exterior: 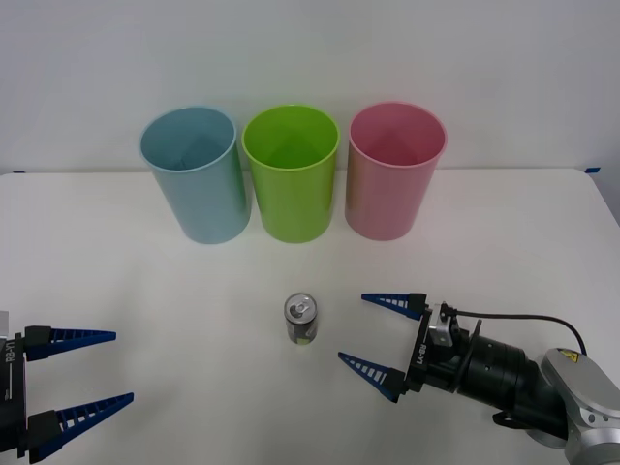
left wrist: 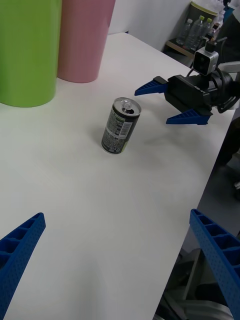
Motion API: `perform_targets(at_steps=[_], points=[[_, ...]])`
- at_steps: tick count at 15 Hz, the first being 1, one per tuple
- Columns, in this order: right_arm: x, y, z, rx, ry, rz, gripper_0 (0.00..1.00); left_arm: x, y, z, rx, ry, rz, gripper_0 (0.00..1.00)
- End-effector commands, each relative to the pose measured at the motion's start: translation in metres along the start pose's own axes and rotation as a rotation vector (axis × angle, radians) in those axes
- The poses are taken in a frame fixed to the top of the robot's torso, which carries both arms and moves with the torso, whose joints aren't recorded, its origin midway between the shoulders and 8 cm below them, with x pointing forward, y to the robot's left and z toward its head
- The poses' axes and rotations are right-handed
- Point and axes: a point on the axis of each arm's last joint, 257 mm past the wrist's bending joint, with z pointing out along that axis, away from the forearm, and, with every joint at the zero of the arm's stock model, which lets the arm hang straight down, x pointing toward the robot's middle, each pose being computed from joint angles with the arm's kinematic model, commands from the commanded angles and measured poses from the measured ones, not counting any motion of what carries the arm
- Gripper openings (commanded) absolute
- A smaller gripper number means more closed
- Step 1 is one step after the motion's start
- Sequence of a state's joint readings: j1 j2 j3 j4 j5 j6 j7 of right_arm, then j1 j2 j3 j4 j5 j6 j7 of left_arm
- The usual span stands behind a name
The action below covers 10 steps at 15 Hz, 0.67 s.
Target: Put cans in the blue bin and PET bottles in the pink bin and trash in the green bin.
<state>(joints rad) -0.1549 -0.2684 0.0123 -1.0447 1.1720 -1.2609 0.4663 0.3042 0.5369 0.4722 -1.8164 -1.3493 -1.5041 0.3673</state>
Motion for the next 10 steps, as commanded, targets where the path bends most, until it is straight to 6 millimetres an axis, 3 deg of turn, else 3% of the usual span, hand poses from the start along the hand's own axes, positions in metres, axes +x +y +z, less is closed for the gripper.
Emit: perform_targets(at_steps=[1, 10], points=[[0.000, 0.000, 0.000, 0.000, 0.000, 0.000, 1.00, 0.001, -0.007, -0.007, -0.001, -0.007, -0.019, 1.00], [0.000, 0.000, 0.000, 0.000, 0.000, 0.000, 1.00, 0.003, -0.028, -0.032, -0.046, -0.024, -0.067, 1.00]])
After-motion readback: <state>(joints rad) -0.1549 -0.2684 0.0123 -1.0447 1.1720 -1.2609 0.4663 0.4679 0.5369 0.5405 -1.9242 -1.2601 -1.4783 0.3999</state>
